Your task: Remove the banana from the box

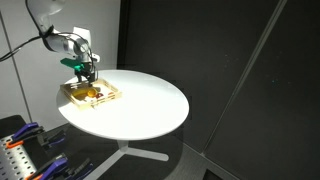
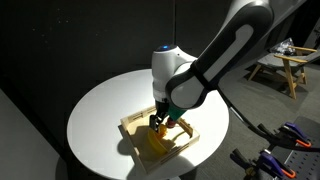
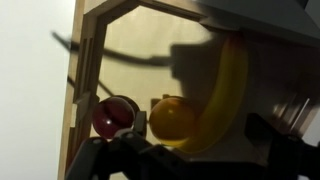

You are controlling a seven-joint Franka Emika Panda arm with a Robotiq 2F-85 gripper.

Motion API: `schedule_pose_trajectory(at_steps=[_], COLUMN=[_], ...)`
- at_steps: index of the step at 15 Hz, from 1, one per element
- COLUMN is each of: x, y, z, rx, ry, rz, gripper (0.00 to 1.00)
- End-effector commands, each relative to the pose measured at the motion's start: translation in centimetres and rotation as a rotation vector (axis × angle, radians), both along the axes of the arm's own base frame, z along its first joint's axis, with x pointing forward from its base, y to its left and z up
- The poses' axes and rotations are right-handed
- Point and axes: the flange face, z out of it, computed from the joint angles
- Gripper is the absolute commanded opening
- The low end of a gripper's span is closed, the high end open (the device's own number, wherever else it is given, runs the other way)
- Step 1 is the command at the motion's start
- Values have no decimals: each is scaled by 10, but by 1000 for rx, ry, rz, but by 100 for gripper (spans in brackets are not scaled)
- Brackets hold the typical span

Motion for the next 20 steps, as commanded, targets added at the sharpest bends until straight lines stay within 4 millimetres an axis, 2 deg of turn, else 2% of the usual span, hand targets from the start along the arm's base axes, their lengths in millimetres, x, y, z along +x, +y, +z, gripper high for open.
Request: schedule_pose_trajectory(at_steps=[1,6,15,20], x=[0,-2,-7,-2], y=[6,9,6,14], z=[6,-2,-39,-37], rx=[-16,-32,-66,-57], ry=[-29,-31,0,-4], rz=[-92,-181,-239,-235], gripper=[100,100,100,100])
